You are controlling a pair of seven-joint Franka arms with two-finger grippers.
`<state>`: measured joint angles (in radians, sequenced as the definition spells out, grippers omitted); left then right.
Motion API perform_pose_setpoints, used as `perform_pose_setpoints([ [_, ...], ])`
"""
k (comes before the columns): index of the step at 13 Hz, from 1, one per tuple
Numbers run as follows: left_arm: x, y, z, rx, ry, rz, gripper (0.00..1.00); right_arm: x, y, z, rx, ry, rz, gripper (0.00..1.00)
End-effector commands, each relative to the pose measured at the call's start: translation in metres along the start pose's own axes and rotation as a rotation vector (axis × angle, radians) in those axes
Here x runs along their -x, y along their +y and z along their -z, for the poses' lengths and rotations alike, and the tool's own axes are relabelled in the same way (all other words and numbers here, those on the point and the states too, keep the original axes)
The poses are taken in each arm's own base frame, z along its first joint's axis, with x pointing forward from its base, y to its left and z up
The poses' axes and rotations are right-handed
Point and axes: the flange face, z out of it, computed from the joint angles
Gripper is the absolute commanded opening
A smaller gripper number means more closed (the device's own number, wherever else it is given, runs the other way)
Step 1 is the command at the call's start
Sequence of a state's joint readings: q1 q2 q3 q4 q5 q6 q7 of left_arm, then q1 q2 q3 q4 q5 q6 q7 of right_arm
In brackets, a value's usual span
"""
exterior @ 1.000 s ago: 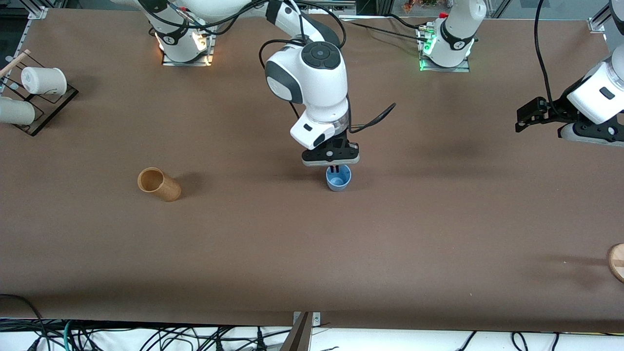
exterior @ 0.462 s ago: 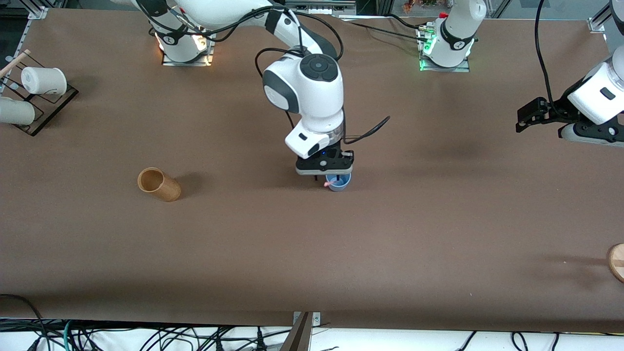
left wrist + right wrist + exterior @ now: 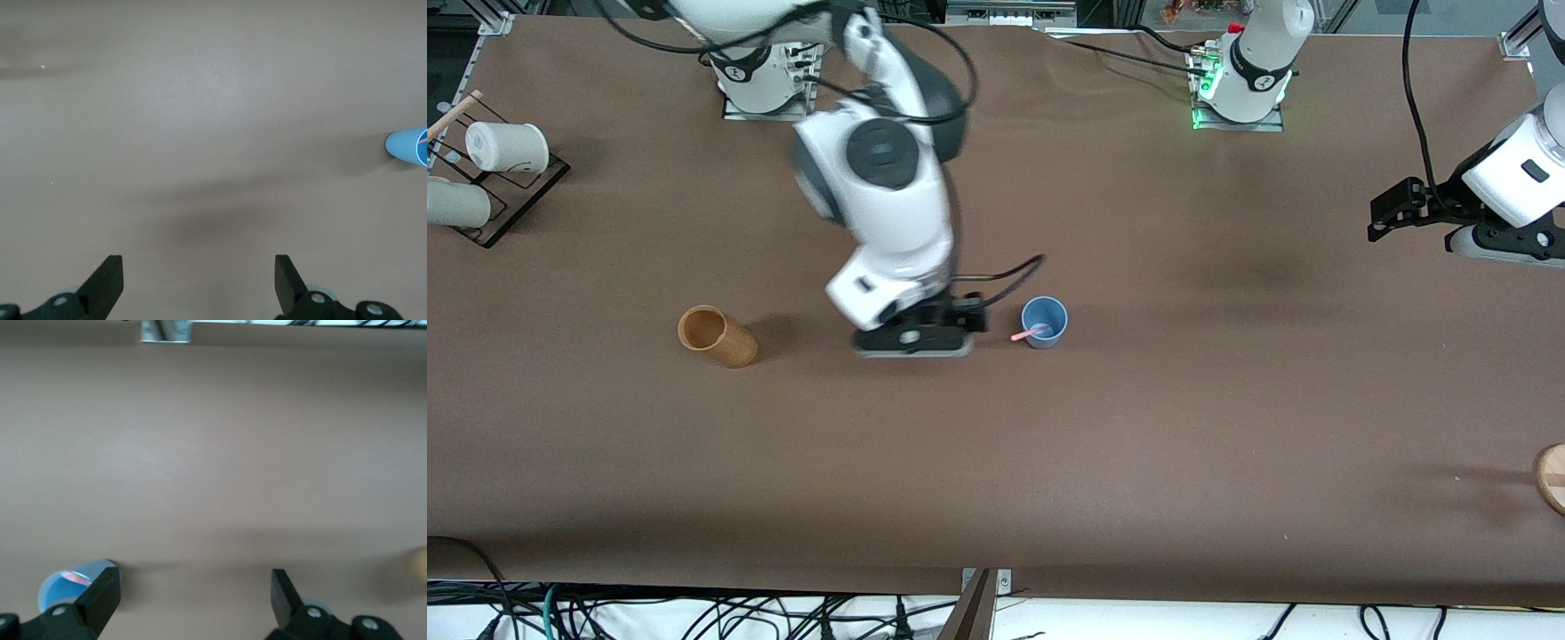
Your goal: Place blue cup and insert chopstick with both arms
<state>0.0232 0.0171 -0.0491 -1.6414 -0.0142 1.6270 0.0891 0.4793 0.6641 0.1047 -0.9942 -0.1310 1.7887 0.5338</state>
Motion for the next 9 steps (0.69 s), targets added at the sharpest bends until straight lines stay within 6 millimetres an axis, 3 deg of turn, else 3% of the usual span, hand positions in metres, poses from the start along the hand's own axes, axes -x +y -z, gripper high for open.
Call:
perform_pose_setpoints([
  [1,0.001,-0.002,0.004,0.019,0.003,-0.019,1.0,-0.003,0.091,0.03,-0.037,-0.09,0.051,1.0],
  [3,0.001,-0.002,0.004,0.019,0.003,-0.019,1.0,0.009,0.147,0.045,-0.05,-0.135,0.069,1.0],
  [6,0.001,-0.002,0.004,0.019,0.003,-0.021,1.0,0.034,0.207,0.072,-0.026,-0.157,0.124,1.0],
  [9,0.001,-0.001,0.004,0.019,0.003,-0.022,1.0,0.063,0.238,0.094,-0.005,-0.173,0.115,1.0],
])
